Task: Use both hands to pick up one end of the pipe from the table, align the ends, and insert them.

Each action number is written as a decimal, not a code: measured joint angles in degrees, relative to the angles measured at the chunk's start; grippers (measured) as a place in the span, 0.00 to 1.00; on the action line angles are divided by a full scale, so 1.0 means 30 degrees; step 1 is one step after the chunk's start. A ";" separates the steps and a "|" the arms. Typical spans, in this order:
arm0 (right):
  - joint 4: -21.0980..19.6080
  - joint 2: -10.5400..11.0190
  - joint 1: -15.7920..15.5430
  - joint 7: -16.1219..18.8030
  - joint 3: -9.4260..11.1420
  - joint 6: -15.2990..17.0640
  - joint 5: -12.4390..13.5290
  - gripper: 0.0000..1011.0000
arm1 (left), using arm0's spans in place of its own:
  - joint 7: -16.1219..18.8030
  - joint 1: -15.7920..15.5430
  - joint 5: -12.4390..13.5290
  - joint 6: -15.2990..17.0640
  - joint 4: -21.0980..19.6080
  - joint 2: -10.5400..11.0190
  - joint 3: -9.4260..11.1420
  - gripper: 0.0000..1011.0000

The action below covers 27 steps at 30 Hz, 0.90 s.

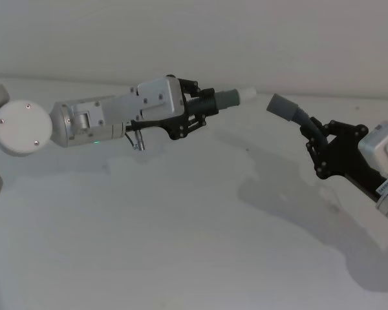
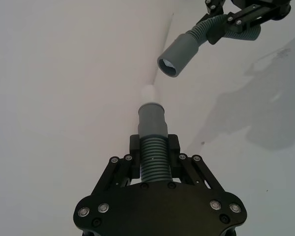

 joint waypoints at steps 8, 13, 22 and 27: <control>0.0102 0.0253 0.0319 0.0242 0.0046 -0.0267 -0.0222 0.15 | -0.0118 -0.0001 0.0029 0.0019 -0.0071 0.0124 0.0043 0.32; 0.0128 0.0503 0.0496 0.0457 0.0020 -0.0323 -0.0380 0.15 | -0.0210 -0.0008 0.0028 0.0041 -0.0138 0.0211 0.0069 0.32; 0.0168 0.0954 0.0931 0.0874 -0.0155 -0.0016 -0.0616 0.15 | -0.0319 -0.0021 0.0029 0.0074 -0.0207 0.0309 0.0100 0.32; 0.0181 0.1093 0.1180 0.1006 -0.0285 0.0288 -0.0690 0.15 | -0.0357 -0.0022 0.0027 0.0080 -0.0231 0.0342 0.0110 0.32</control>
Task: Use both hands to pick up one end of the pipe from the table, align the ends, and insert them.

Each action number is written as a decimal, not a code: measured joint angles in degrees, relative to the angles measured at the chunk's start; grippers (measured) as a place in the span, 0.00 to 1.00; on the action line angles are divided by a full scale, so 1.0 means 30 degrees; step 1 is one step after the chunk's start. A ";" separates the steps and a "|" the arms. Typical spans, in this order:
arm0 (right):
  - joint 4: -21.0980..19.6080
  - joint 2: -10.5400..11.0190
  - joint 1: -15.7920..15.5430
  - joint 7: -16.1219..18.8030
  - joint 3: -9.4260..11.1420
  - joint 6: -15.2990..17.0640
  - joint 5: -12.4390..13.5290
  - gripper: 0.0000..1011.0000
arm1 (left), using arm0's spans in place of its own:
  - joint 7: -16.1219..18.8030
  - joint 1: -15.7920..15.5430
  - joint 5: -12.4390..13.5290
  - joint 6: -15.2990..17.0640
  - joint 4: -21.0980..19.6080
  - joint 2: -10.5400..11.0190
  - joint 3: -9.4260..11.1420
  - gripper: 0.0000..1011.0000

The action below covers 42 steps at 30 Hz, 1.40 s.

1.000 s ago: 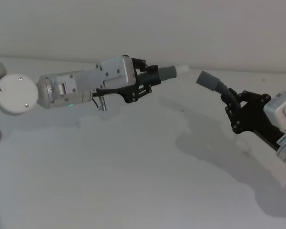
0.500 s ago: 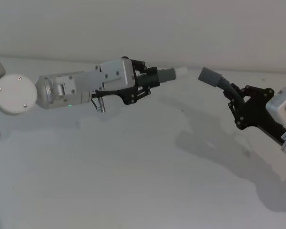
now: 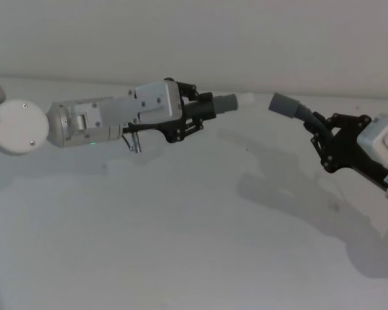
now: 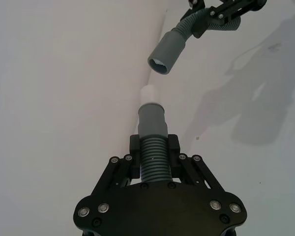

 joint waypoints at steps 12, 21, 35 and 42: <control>0.0015 0.0232 0.0741 0.0383 -0.0495 0.0768 -0.0215 0.15 | -0.0050 0.0002 -0.0008 0.0023 -0.0023 0.0033 0.0013 0.32; 0.0184 0.0302 0.1257 0.0612 -0.0928 0.0974 -0.0285 0.15 | -0.0067 0.0002 -0.0008 0.0028 -0.0037 0.0048 0.0013 0.32; 0.0522 0.0262 0.1879 0.0676 -0.1331 0.1087 -0.0387 0.15 | -0.0068 0.0002 -0.0008 0.0029 -0.0038 0.0055 0.0012 0.32; 0.0617 0.0274 0.2062 0.0760 -0.1503 0.1164 -0.0445 0.15 | -0.0065 0.0001 -0.0009 0.0028 -0.0037 0.0055 0.0011 0.32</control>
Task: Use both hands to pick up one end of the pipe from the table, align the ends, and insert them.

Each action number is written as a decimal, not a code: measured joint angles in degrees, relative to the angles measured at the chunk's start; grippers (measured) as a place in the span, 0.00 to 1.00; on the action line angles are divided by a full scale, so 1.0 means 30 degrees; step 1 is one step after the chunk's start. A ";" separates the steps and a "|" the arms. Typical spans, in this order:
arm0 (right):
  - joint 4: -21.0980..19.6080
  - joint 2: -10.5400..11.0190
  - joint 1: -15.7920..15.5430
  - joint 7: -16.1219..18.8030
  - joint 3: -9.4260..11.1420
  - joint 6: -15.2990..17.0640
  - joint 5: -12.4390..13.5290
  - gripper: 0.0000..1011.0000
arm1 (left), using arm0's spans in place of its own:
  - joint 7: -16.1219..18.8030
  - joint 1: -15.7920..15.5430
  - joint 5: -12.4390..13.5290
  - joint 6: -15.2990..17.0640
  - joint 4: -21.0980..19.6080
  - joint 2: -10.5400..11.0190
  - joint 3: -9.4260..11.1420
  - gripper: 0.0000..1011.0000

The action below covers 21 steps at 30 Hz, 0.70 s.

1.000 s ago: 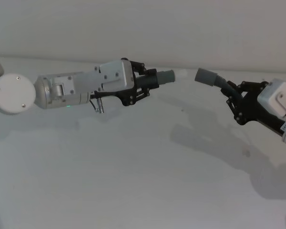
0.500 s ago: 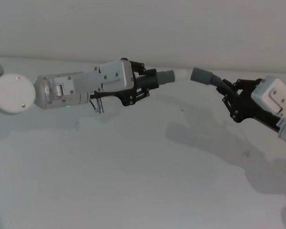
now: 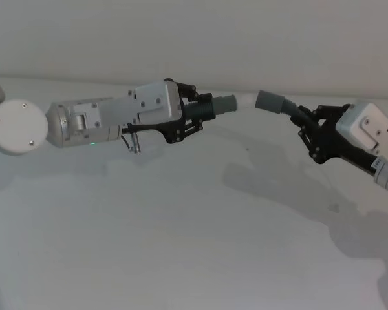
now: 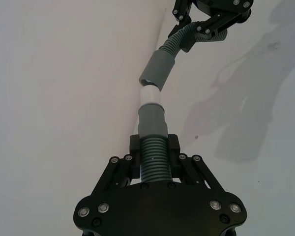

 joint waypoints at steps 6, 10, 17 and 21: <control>0.0036 0.0094 0.0149 0.0063 -0.0193 0.0074 -0.0170 0.15 | 0.0000 0.0001 0.0001 -0.0002 -0.0001 -0.0001 0.0000 0.32; 0.0059 0.0137 0.0219 0.0094 -0.0284 0.0096 -0.0279 0.15 | 0.0001 0.0001 0.0000 -0.0003 0.0000 0.0000 0.0000 0.32; 0.0078 0.0133 0.0286 0.0136 -0.0401 0.0067 -0.0337 0.15 | 0.0003 0.0001 0.0001 -0.0003 0.0001 0.0001 -0.0002 0.32; 0.0080 0.0119 0.0289 0.0152 -0.0448 0.0028 -0.0338 0.15 | 0.0005 0.0001 0.0001 -0.0003 0.0001 0.0000 -0.0003 0.32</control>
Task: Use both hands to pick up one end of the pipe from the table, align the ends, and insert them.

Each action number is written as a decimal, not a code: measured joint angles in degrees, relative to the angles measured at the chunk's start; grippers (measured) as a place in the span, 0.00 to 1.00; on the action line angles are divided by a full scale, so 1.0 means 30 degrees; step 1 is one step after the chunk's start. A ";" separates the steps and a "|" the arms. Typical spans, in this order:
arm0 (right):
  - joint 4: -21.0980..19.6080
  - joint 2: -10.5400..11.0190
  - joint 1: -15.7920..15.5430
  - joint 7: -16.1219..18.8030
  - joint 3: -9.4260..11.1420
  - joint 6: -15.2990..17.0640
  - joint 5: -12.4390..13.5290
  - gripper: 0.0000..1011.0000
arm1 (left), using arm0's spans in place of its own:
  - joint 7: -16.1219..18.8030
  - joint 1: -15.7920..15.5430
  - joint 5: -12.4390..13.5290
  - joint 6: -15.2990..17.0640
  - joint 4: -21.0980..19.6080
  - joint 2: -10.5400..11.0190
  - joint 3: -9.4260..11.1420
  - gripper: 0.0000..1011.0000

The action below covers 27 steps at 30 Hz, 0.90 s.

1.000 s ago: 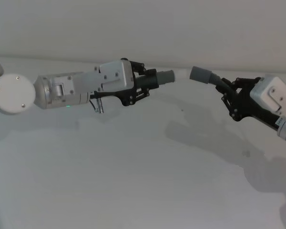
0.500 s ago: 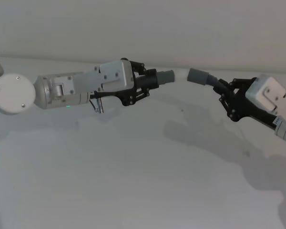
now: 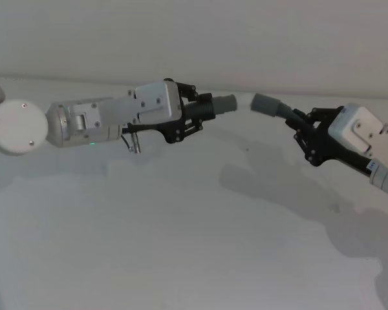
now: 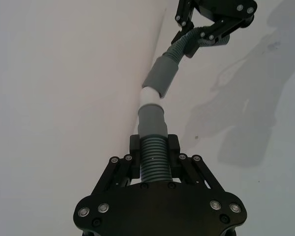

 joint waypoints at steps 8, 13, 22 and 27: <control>0.0025 -0.0073 0.0046 0.0024 -0.0135 -0.0036 0.0015 0.15 | -0.0002 0.0000 0.0000 0.0001 0.0000 -0.0001 0.0002 0.32; 0.0069 -0.0136 0.0092 0.0020 -0.0184 0.0001 0.0022 0.15 | -0.0005 0.0000 0.0000 0.0000 -0.0001 -0.0001 0.0003 0.32; 0.0165 -0.0293 0.0173 -0.0064 -0.0185 0.0068 0.0072 0.15 | -0.0004 0.0000 0.0000 0.0000 -0.0001 -0.0001 0.0002 0.32; 0.0220 -0.0390 0.0212 -0.0120 -0.0159 0.0056 0.0129 0.15 | -0.0003 0.0000 0.0000 0.0000 -0.0001 -0.0001 0.0003 0.32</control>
